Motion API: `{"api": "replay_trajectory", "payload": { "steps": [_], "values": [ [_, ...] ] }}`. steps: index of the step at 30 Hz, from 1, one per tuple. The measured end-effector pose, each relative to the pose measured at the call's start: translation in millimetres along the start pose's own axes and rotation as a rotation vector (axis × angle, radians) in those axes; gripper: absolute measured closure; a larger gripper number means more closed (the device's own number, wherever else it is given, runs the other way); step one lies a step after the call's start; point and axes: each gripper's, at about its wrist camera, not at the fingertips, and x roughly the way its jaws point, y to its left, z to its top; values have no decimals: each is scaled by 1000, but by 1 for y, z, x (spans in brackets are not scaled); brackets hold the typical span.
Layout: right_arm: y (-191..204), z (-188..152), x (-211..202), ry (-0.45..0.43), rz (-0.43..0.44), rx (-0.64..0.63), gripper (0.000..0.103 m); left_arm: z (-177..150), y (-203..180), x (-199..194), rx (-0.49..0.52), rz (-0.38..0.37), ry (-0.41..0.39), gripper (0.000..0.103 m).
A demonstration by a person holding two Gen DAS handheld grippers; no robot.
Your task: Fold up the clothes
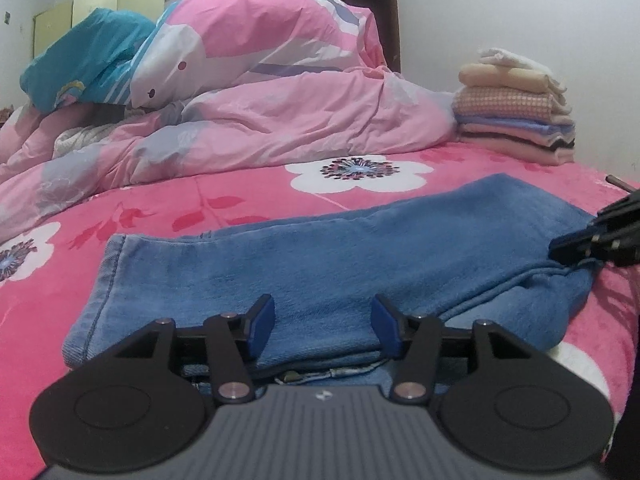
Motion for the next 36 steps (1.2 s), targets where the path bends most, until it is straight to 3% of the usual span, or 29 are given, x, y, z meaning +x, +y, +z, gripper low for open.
{"api": "replay_trajectory", "payload": {
  "steps": [3, 5, 10, 17, 24, 26, 30, 33, 36],
  "values": [
    [10, 18, -8, 14, -47, 6, 94, 0, 0, 0, -3, -2, -2, 47],
    [26, 25, -15, -18, -24, -43, 94, 0, 0, 1, -4, -3, -2, 46],
    [54, 24, -15, 14, 24, -68, 94, 1, 3, 0, -15, -22, -6, 43],
    [55, 21, 4, 72, 69, 101, 94, -1, 0, 0, -7, -14, -10, 42],
    [68, 30, 17, 283, -42, -50, 98, -2, 1, 0, -10, -18, -18, 42],
    [73, 33, 14, 281, -61, -73, 98, -3, 1, 0, -10, -18, -22, 42],
    [81, 43, 19, 178, -34, -54, 98, -3, 1, 0, -12, -20, -23, 42],
    [86, 27, 35, 239, -52, -117, 98, -3, 2, -1, -10, -23, -22, 42],
    [85, 30, 23, 317, -99, -151, 99, -4, 3, -1, -14, -25, -26, 42]
  ]
}}
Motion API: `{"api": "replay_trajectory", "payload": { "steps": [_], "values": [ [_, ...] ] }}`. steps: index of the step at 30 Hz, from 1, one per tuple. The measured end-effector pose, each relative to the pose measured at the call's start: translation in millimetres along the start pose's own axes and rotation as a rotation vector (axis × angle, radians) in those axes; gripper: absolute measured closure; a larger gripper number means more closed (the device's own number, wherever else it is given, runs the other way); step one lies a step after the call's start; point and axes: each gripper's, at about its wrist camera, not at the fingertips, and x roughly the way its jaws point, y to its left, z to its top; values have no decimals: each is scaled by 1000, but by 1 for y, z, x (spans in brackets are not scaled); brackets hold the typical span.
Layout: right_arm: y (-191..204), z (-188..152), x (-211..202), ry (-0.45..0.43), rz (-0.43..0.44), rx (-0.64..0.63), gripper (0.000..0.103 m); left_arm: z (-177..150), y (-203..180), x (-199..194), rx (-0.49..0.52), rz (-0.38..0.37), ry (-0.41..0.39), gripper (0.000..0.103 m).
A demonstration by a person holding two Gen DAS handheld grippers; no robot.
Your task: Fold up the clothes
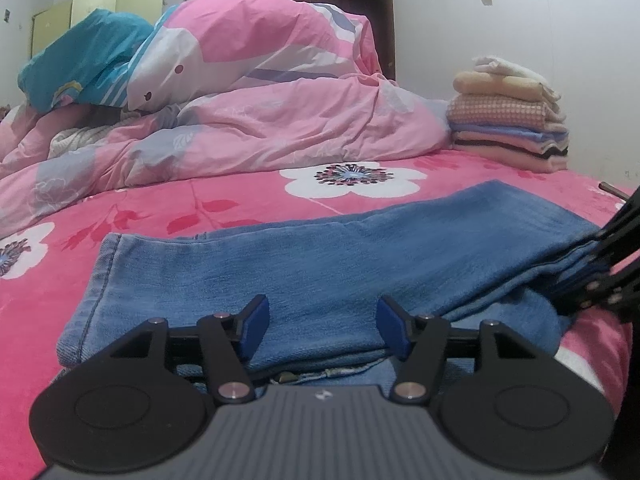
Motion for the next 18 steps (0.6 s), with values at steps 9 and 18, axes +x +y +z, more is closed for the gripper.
{"api": "replay_trajectory", "payload": {
  "steps": [9, 18],
  "values": [
    [6, 4, 7, -106, 36, 53, 99, -1, 0, -1, 1, -2, -1, 41],
    [4, 11, -19, -129, 8, 16, 98, -2, -2, -1, 0, -1, -8, 41]
  ]
}}
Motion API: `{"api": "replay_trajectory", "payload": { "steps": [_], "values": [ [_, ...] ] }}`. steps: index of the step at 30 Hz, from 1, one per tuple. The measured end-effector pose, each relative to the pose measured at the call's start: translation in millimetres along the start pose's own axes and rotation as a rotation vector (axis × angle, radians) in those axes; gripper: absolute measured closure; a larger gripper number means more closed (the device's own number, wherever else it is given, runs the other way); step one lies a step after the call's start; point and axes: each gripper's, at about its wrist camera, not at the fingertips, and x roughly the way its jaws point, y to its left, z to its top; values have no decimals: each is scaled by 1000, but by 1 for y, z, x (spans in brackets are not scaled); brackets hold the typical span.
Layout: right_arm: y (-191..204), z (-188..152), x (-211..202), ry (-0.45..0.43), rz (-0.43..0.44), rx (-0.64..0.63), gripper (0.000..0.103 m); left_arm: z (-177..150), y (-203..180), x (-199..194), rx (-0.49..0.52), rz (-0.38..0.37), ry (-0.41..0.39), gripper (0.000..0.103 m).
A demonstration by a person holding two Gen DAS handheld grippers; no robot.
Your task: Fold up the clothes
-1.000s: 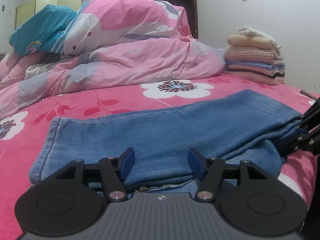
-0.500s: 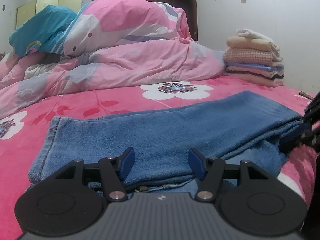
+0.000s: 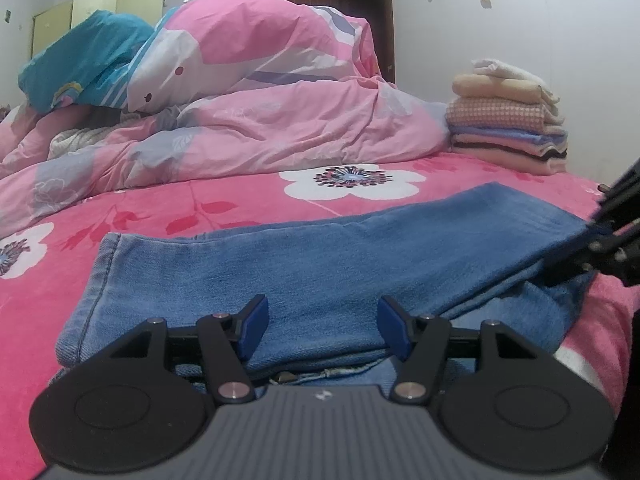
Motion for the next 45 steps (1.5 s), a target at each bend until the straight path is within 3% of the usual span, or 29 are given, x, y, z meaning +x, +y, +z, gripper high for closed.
{"api": "replay_trajectory", "payload": {
  "steps": [2, 4, 8, 10, 14, 19, 22, 25, 30, 32, 34, 36, 38, 40, 45],
  "values": [
    [5, -1, 13, -26, 26, 9, 98, 0, -1, 0, 0, -1, 1, 41],
    [9, -11, 28, 13, 4, -30, 100, 0, -2, 0, 2, -2, 2, 41],
    [-10, -21, 11, 55, -57, 46, 101, 0, 0, 0, -3, -3, -3, 41],
    [-13, -23, 2, 38, -69, 80, 100, 0, 0, 0, -1, -2, -5, 41],
    [1, -16, 4, -75, 9, 92, 98, 0, 0, 0, -1, -2, -2, 41],
    [-2, -25, 23, -44, -69, 145, 103, 0, -1, -1, 3, -1, -1, 41],
    [-12, -35, 13, -15, -252, 134, 103, 0, -1, -1, 2, -3, -4, 41],
    [-21, -38, 3, -35, -254, 217, 102, 0, -1, 0, -1, -4, -4, 40],
    [12, -19, 10, -126, -161, 156, 100, 0, 0, -1, 0, -4, -3, 40],
    [19, -21, 26, -86, -197, 95, 101, 0, -1, -1, 2, -3, -2, 40],
    [8, -27, 22, -71, -235, 115, 102, 0, 0, -1, 2, -4, -3, 40],
    [-7, -35, 13, -40, -337, 129, 102, 1, 0, 0, 1, -4, -3, 40],
    [-31, -48, 1, -49, -327, 217, 103, 1, 0, 0, 1, -4, -3, 40],
    [-58, -58, -13, -89, -255, 381, 101, 1, 1, -1, -1, -5, -3, 40],
    [-107, -102, -37, -149, -210, 732, 103, 0, 0, -2, -1, -5, -4, 40]
  ]
}}
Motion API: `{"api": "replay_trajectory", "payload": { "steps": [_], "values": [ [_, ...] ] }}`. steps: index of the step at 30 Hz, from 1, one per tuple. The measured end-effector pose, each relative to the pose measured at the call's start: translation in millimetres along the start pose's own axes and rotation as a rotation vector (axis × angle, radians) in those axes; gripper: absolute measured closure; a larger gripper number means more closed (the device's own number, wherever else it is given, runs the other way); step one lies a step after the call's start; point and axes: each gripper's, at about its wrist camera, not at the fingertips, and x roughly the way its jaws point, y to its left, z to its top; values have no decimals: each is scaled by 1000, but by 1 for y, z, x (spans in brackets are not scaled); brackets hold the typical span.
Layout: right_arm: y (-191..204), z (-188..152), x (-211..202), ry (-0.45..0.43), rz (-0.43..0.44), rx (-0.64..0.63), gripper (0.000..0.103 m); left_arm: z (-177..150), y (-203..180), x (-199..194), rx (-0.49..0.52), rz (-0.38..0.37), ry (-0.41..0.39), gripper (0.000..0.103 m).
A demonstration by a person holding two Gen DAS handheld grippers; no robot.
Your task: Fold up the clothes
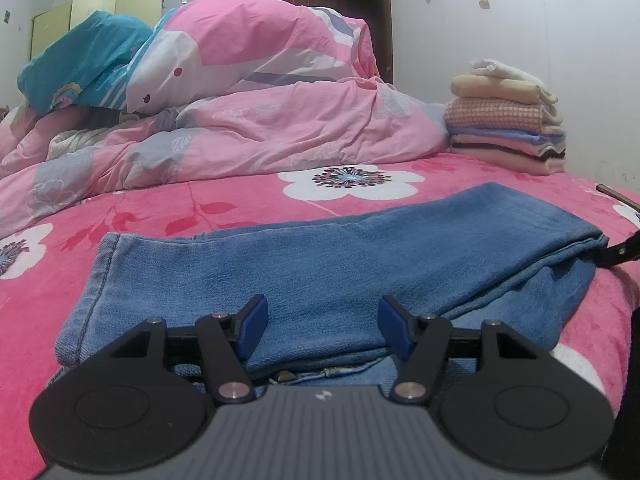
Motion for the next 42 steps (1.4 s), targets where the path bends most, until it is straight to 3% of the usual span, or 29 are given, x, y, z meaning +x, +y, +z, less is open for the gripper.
{"api": "replay_trajectory", "payload": {
  "steps": [2, 8, 11, 13, 16, 19, 22, 23, 26, 28, 29, 31, 32, 42],
  "values": [
    [-6, 0, -13, -24, -8, 54, 97, 0, 0, 0, 1, 0, 0, 40],
    [40, 24, -19, -116, 163, 16, 97, 2, -1, 1, 6, 5, 8, 40],
    [70, 17, 13, -28, 167, -96, 96, 2, -1, 1, 5, 4, 12, 40],
    [83, 6, 41, 66, 124, -206, 94, 2, -1, 1, 7, 4, 13, 40],
    [84, 9, 34, 42, 125, -182, 94, 2, -1, 1, 3, 4, 10, 40],
    [94, 25, 22, -23, 175, -161, 86, 1, -2, 2, 5, 6, 8, 40],
    [127, 36, 25, -122, 179, -255, 63, 1, -2, 2, 4, 6, 8, 40],
    [136, 38, 33, -142, 179, -288, 50, 1, -2, 1, 4, 6, 8, 40],
    [167, 30, 66, -91, 157, -371, 36, 0, -1, 1, 1, 4, 7, 40],
    [177, 13, 84, -19, 140, -410, 21, 0, -1, 0, -2, 2, 6, 40],
    [179, 1, 86, -26, 124, -433, 18, 0, -1, 0, -1, 2, 5, 40],
    [178, -17, 80, -126, 97, -458, 8, 0, -1, 0, 1, 1, 5, 40],
    [175, -16, 80, -125, 88, -435, 1, 0, -1, 0, 2, 2, 4, 40],
    [172, -22, 83, -151, 67, -389, 1, -1, -3, 1, 10, 9, 3, 39]
  ]
}}
